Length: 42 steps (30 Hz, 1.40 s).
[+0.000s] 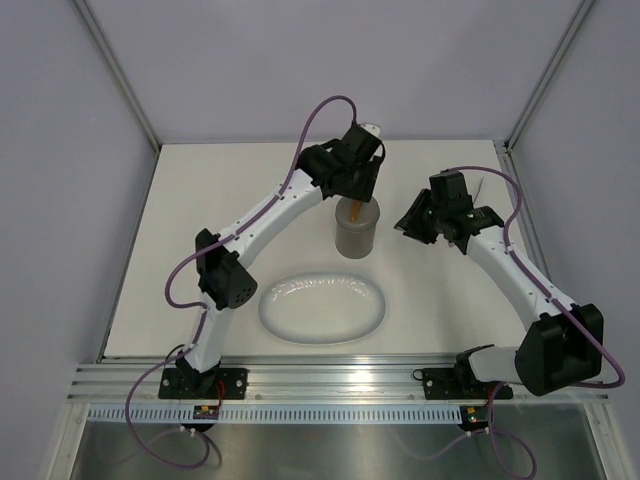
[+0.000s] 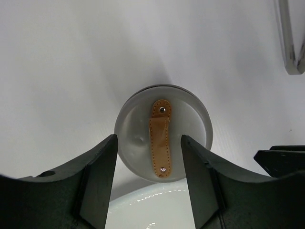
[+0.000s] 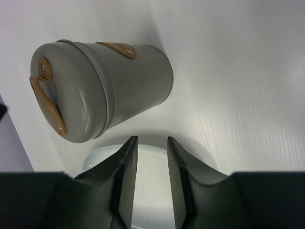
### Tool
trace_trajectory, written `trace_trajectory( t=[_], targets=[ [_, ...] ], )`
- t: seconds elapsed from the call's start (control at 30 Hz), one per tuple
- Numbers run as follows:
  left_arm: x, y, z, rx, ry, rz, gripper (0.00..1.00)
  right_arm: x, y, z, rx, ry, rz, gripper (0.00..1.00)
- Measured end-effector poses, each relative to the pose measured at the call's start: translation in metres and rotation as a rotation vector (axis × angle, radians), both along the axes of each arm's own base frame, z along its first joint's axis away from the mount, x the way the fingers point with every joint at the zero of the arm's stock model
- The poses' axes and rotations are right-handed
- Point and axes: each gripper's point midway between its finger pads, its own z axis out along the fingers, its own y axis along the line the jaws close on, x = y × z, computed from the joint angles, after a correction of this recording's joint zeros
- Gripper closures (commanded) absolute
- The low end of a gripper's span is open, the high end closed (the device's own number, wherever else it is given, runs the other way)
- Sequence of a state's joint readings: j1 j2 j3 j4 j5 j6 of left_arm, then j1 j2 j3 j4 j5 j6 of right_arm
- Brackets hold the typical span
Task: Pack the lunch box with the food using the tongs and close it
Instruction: Close the box lid on the packing box.
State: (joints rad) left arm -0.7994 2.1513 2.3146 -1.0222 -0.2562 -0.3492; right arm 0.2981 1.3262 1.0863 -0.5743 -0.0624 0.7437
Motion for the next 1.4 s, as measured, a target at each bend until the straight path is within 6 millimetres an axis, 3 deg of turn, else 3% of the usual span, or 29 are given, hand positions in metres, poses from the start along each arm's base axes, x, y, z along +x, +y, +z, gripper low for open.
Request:
trace_trajectory(
  t=[0.2, 0.3, 0.43, 0.5, 0.63, 0.97, 1.13, 1.4],
  targets=[
    [-0.005, -0.002, 0.062, -0.073, -0.145, -0.01, 0.41, -0.001, -0.001, 0.002, -0.003, -0.006, 0.001, 0.61],
    [-0.004, -0.006, 0.075, -0.094, -0.179, -0.016, 0.42, -0.001, -0.001, 0.002, -0.004, -0.005, 0.002, 0.61],
    [0.0, -0.013, 0.055, -0.068, -0.154, -0.019, 0.42, -0.002, -0.001, 0.002, -0.006, -0.003, 0.003, 0.61],
    [0.004, -0.018, 0.032, -0.038, -0.12, -0.024, 0.43, -0.002, -0.001, 0.002, -0.006, -0.004, 0.003, 0.61],
    [0.005, -0.025, -0.037, 0.051, 0.002, -0.028, 0.44, -0.001, -0.003, 0.001, -0.016, -0.006, -0.006, 0.61],
    [0.002, -0.024, -0.032, 0.047, 0.007, -0.03, 0.44, -0.001, -0.004, 0.001, -0.017, -0.006, -0.008, 0.61],
    [-0.003, -0.015, -0.01, 0.033, -0.02, -0.023, 0.44, -0.001, -0.004, 0.002, -0.016, -0.01, -0.008, 0.61],
    [-0.006, -0.003, 0.075, -0.093, -0.179, -0.005, 0.43, -0.003, -0.005, 0.005, -0.016, -0.014, -0.01, 0.61]
  ],
)
